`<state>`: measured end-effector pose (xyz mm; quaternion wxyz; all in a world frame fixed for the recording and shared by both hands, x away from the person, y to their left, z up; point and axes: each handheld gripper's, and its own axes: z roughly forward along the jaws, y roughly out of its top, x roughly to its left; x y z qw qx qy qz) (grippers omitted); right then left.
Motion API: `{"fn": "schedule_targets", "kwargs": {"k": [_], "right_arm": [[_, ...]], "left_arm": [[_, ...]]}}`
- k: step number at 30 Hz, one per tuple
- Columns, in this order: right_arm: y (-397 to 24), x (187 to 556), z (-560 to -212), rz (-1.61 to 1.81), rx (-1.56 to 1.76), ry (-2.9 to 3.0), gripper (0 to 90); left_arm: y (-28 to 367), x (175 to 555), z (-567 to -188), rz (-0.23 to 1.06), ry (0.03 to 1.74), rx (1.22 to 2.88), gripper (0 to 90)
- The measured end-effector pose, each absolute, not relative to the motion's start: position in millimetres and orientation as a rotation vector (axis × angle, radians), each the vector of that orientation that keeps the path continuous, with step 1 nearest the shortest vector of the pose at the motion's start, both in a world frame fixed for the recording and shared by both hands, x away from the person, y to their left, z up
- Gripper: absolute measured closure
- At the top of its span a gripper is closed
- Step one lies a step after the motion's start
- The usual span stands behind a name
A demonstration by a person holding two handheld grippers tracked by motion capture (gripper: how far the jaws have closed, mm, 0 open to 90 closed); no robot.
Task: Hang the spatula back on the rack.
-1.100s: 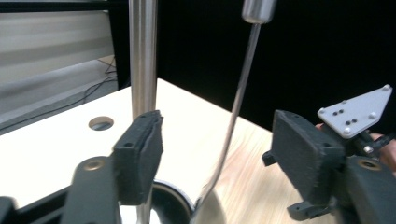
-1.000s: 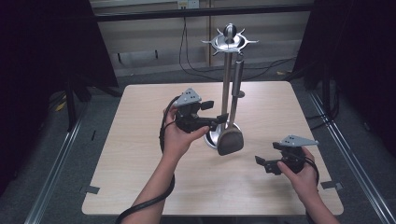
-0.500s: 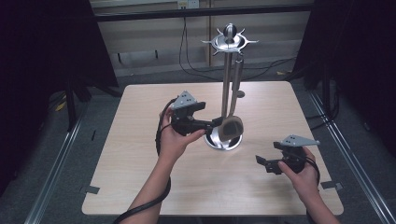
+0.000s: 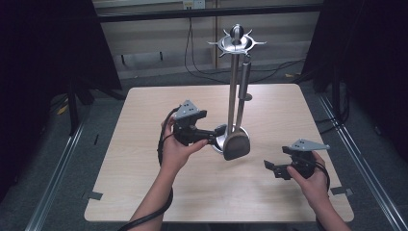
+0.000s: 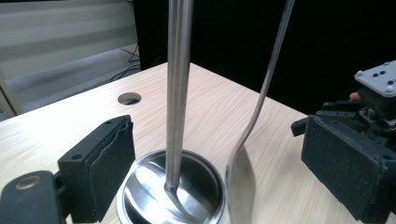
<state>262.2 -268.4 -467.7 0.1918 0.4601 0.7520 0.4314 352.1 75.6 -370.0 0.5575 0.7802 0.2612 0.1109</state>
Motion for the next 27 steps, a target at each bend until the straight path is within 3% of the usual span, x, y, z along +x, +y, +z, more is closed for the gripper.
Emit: {"fn": "schedule_targets", "kwargs": {"k": [27], "right_arm": [[-275,262,-469,1.203,1.321,2.099,5.6]], "left_arm": [[99,346,-400,0.263,0.665,1.849,5.7]]}}
